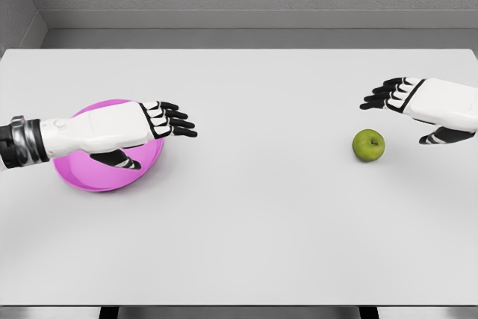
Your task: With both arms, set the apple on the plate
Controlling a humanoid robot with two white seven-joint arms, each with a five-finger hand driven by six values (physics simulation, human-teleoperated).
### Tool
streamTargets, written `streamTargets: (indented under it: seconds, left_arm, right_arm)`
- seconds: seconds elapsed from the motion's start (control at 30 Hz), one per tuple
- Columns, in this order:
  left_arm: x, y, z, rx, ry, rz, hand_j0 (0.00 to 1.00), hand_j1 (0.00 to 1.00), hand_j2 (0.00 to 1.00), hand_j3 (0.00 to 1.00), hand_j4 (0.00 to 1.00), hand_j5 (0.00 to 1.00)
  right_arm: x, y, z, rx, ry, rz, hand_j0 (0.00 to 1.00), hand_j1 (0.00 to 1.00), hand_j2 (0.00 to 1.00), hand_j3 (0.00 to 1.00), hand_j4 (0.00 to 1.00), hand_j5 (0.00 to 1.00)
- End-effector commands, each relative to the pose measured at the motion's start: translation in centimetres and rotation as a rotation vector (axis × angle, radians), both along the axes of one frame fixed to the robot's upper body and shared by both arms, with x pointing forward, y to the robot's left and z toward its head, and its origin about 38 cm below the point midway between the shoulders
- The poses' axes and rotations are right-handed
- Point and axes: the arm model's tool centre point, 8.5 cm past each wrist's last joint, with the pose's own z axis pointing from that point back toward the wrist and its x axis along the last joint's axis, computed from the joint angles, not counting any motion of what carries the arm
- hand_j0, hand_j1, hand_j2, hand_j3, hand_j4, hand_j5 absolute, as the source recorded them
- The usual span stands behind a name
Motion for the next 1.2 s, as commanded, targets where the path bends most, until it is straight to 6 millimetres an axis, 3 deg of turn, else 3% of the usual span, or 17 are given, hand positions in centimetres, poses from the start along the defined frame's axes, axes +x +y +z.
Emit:
streamTargets:
  seconds: [0.0, 0.1, 0.23, 0.33, 0.37, 0.53, 0.63, 0.8, 0.93, 1.07, 1.17]
  left_arm:
    - [0.0, 0.0, 0.1, -0.005, 0.003, 0.002, 1.00, 1.00, 1.00, 1.00, 1.00, 1.00]
    - [0.0, 0.0, 0.1, -0.005, 0.001, 0.002, 1.00, 1.00, 1.00, 1.00, 1.00, 1.00]
    - [0.1, 0.0, 0.2, -0.005, -0.002, 0.001, 1.00, 1.00, 1.00, 1.00, 1.00, 1.00]
    - [0.1, 0.0, 0.2, -0.005, -0.002, 0.001, 1.00, 1.00, 1.00, 1.00, 1.00, 1.00]
    - [0.1, 0.0, 0.2, -0.003, -0.001, 0.000, 1.00, 1.00, 1.00, 1.00, 1.00, 1.00]
    - [0.1, 0.0, 0.2, -0.003, -0.001, 0.000, 1.00, 1.00, 1.00, 1.00, 1.00, 1.00]
    - [0.1, 0.0, 0.3, -0.003, -0.003, 0.000, 1.00, 1.00, 1.00, 1.00, 1.00, 1.00]
    - [0.2, 0.0, 0.3, -0.002, -0.004, 0.001, 1.00, 1.00, 1.00, 1.00, 1.00, 1.00]
    - [0.2, 0.0, 0.3, -0.002, -0.004, 0.001, 1.00, 1.00, 1.00, 1.00, 1.00, 1.00]
    - [0.1, 0.0, 0.3, -0.001, -0.003, 0.001, 1.00, 1.00, 1.00, 1.00, 1.00, 1.00]
    - [0.1, 0.0, 0.3, -0.001, -0.003, 0.001, 1.00, 1.00, 1.00, 1.00, 1.00, 1.00]
  right_arm:
    - [0.0, 0.0, 0.3, 0.007, -0.004, -0.002, 1.00, 1.00, 1.00, 1.00, 1.00, 1.00]
    - [0.3, -0.3, 1.6, 0.016, -0.040, -0.012, 1.00, 1.00, 1.00, 1.00, 1.00, 1.00]
    - [0.4, -0.4, 1.6, 0.014, -0.024, -0.015, 1.00, 1.00, 1.00, 1.00, 1.00, 1.00]
    - [-0.1, -1.1, -1.3, 0.045, 0.285, -0.018, 1.00, 1.00, 1.00, 1.00, 1.00, 1.00]
    - [0.0, -0.8, -1.0, 0.123, 0.307, -0.013, 1.00, 1.00, 1.00, 1.00, 1.00, 1.00]
    - [0.0, 0.4, -2.1, 0.149, 0.336, 0.013, 1.00, 1.00, 1.00, 1.00, 1.00, 1.00]
    - [0.8, 0.1, 0.3, 0.170, 0.261, 0.006, 1.00, 1.00, 1.00, 1.00, 1.00, 1.00]
    - [0.6, -0.4, -2.0, 0.147, 0.319, -0.018, 1.00, 1.00, 1.00, 1.00, 1.00, 1.00]
    - [0.7, -0.9, -2.7, 0.147, 0.338, -0.036, 1.00, 1.00, 1.00, 1.00, 1.00, 1.00]
    - [2.3, 1.7, -3.1, 0.253, 0.320, 0.002, 1.00, 1.00, 1.00, 1.00, 1.00, 1.00]
    - [2.9, 2.4, -2.8, 0.288, 0.315, 0.012, 1.00, 1.00, 1.00, 1.00, 1.00, 1.00]
